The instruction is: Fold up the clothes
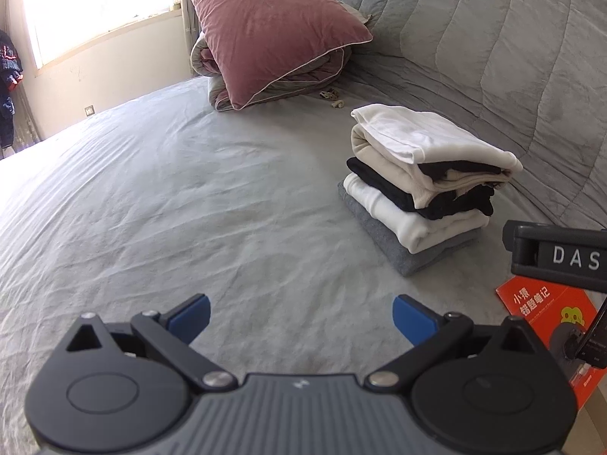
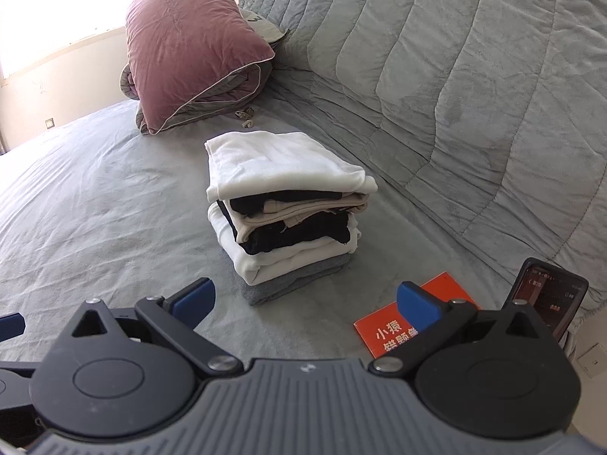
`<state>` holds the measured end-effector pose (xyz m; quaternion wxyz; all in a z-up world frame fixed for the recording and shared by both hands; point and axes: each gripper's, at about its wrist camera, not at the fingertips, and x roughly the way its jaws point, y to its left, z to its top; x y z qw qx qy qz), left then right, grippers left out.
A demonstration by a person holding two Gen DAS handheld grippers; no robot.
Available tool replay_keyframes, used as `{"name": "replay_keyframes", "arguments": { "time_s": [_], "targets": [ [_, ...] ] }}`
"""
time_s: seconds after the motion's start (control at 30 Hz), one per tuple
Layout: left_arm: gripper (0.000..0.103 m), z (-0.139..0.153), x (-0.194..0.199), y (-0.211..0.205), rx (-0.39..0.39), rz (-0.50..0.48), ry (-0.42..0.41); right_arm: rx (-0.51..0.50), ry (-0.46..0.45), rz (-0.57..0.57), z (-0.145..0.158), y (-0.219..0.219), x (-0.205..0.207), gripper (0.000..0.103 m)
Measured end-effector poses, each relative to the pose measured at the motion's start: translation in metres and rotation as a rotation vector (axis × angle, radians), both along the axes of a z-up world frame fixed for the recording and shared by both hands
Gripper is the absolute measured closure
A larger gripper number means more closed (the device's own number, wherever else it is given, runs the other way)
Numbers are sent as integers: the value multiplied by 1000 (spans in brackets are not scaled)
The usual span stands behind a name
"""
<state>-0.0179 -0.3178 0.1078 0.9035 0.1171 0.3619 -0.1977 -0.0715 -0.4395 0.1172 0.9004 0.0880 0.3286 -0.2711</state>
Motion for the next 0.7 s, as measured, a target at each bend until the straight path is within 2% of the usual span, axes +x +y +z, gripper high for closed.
{"name": "replay_keyframes", "arguments": {
  "time_s": [0.7],
  "targets": [
    [1,6,-6,-4,24,-7,-27,5,-8,-4,1,-6,-7,0]
  ]
}}
